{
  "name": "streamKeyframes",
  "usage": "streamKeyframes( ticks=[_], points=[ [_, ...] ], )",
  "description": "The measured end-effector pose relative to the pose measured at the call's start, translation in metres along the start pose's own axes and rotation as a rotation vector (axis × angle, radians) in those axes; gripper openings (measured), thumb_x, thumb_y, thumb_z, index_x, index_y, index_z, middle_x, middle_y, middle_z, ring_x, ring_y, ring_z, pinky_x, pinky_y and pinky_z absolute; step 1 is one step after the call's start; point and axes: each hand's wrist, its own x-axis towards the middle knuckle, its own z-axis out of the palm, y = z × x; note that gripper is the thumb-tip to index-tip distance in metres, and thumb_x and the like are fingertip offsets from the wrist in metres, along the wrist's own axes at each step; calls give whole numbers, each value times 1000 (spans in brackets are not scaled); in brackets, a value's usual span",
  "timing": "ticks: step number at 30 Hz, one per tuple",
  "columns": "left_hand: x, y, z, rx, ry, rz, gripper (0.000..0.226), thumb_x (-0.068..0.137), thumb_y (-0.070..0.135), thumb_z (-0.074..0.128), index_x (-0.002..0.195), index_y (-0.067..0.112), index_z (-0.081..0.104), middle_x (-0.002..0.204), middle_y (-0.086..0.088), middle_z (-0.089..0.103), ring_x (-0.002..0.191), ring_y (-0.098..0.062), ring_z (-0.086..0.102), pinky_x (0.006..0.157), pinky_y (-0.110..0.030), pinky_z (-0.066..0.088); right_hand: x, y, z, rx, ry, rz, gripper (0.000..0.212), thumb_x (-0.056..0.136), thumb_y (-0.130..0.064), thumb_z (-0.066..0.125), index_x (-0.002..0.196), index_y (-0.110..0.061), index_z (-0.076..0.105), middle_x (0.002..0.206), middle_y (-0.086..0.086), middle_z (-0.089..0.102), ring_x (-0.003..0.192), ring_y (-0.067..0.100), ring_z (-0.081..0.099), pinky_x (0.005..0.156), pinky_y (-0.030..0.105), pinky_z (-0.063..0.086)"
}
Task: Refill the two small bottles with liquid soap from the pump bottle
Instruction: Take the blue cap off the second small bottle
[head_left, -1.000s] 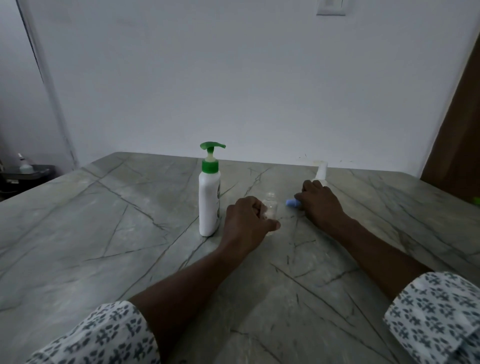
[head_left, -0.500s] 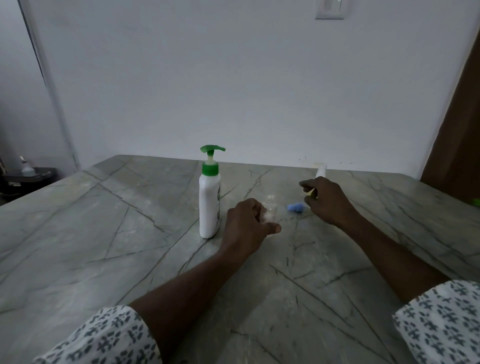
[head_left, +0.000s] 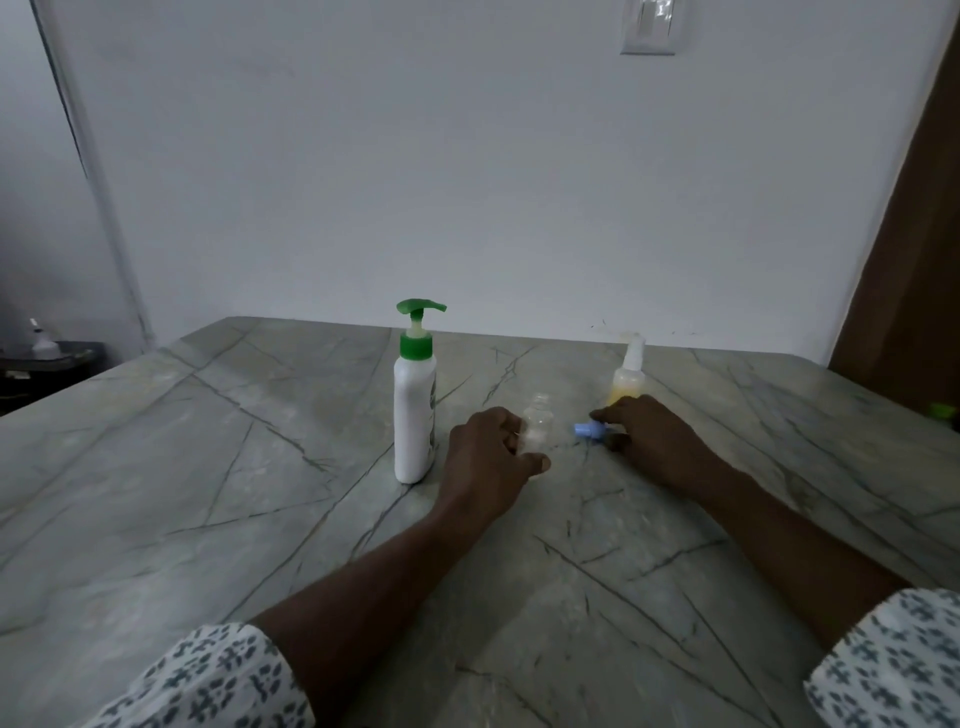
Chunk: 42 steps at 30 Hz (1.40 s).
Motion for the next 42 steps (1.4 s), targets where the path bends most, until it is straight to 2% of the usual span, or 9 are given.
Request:
streamKeyframes(
  ticks=[6, 12, 18, 22, 29, 35, 38, 40, 42],
  points=[
    [0, -1, 1, 0, -1, 5, 43, 72, 27, 88, 109, 17, 67, 91, 6, 69, 74, -1, 61, 60, -8, 42, 15, -7, 8, -95, 212, 83, 25, 97, -30, 53, 86, -12, 65, 95, 11, 63, 96, 28, 58, 66, 32, 44],
    [1, -1, 1, 5, -4, -1, 45, 73, 28, 87, 111, 16, 67, 94, 4, 70, 77, -3, 62, 62, -10, 44, 16, -14, 6, -136, 215, 95, 33, 97, -33, 51, 87, -5, 66, 102, 11, 55, 104, 27, 51, 65, 32, 35],
    [1, -2, 1, 8, -5, 6, 46, 73, 29, 87, 112, 15, 68, 93, 5, 70, 75, -2, 61, 63, -11, 45, 13, -10, 5, -100, 217, 90, 30, 98, -27, 51, 112, -5, 64, 116, 13, 59, 111, 31, 53, 84, 41, 49],
    [2, -2, 1, 20, -19, 9, 49, 74, 30, 86, 116, 15, 66, 97, 5, 69, 76, -1, 60, 64, -10, 44, 15, -8, 5, 17, 290, 108, 34, 95, -35, 58, 104, -3, 68, 109, 15, 62, 100, 31, 57, 78, 38, 49],
    [1, 1, -1, 24, -10, 7, 54, 72, 32, 87, 119, 16, 64, 97, 7, 66, 74, 3, 57, 60, -8, 40, 6, -7, -23, 117, 430, 215, 28, 89, 0, 57, 114, 1, 68, 112, 22, 68, 100, 34, 64, 85, 33, 47],
    [-3, 3, -1, 1, -10, -10, 56, 72, 31, 87, 121, 18, 63, 101, 4, 72, 77, 0, 62, 57, -6, 41, -32, -52, -27, 844, -6, 36, 44, 80, -22, 77, 122, -22, 64, 108, -7, 70, 101, 6, 65, 93, 28, 52],
    [-3, 3, -1, 9, -1, -4, 60, 73, 27, 87, 125, 17, 60, 102, 0, 75, 75, 1, 64, 56, -4, 42, -32, -72, -10, 743, 4, -29, 40, 80, -33, 76, 117, -25, 64, 103, -13, 69, 94, -3, 64, 79, 12, 48],
    [-3, 4, -3, 48, -9, 11, 65, 76, 23, 86, 132, 14, 55, 104, -1, 74, 78, -1, 63, 62, -6, 44, -27, -79, -4, 690, 27, -46, 28, 82, -34, 74, 106, -21, 69, 95, -10, 71, 88, 0, 66, 72, 14, 47],
    [-4, 5, -7, 132, -18, 10, 72, 79, 18, 82, 142, 13, 47, 121, -5, 68, 101, -11, 64, 81, -16, 51, -24, -82, 0, 684, 22, -43, 28, 82, -34, 73, 105, -17, 70, 96, -5, 72, 89, 7, 66, 75, 21, 49]
  ],
)
